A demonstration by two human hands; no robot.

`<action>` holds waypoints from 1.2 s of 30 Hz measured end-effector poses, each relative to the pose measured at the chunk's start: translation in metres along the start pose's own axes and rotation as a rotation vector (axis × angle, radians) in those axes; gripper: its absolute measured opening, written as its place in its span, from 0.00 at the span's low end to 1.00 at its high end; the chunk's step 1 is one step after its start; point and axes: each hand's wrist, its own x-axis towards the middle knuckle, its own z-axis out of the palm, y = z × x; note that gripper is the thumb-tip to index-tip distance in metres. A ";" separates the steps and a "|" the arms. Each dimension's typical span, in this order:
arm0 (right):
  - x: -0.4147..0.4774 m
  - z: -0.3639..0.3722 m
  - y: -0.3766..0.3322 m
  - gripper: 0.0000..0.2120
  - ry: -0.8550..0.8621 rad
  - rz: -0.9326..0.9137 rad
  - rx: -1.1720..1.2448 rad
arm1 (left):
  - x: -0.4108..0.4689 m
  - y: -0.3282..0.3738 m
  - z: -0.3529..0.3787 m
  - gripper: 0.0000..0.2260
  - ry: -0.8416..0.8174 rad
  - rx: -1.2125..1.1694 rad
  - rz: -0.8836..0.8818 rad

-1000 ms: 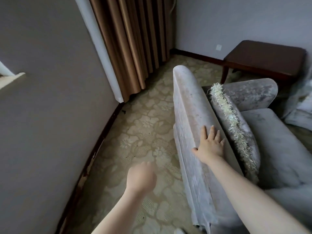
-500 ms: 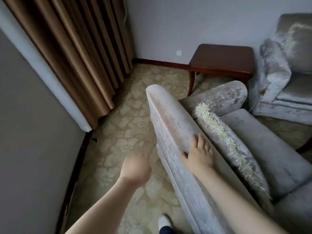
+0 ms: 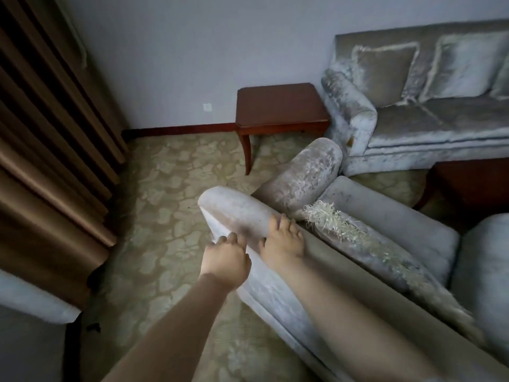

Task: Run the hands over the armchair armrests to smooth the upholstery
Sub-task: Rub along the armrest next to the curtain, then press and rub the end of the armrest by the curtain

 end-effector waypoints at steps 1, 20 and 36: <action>0.007 0.003 -0.011 0.32 0.012 0.035 0.001 | 0.009 -0.012 0.000 0.18 0.009 0.001 0.040; 0.135 0.019 -0.071 0.25 0.051 0.570 0.119 | 0.204 -0.126 0.017 0.17 0.054 -0.032 0.724; 0.226 0.035 -0.091 0.18 0.091 0.939 0.185 | 0.385 -0.148 0.006 0.16 0.058 0.011 1.122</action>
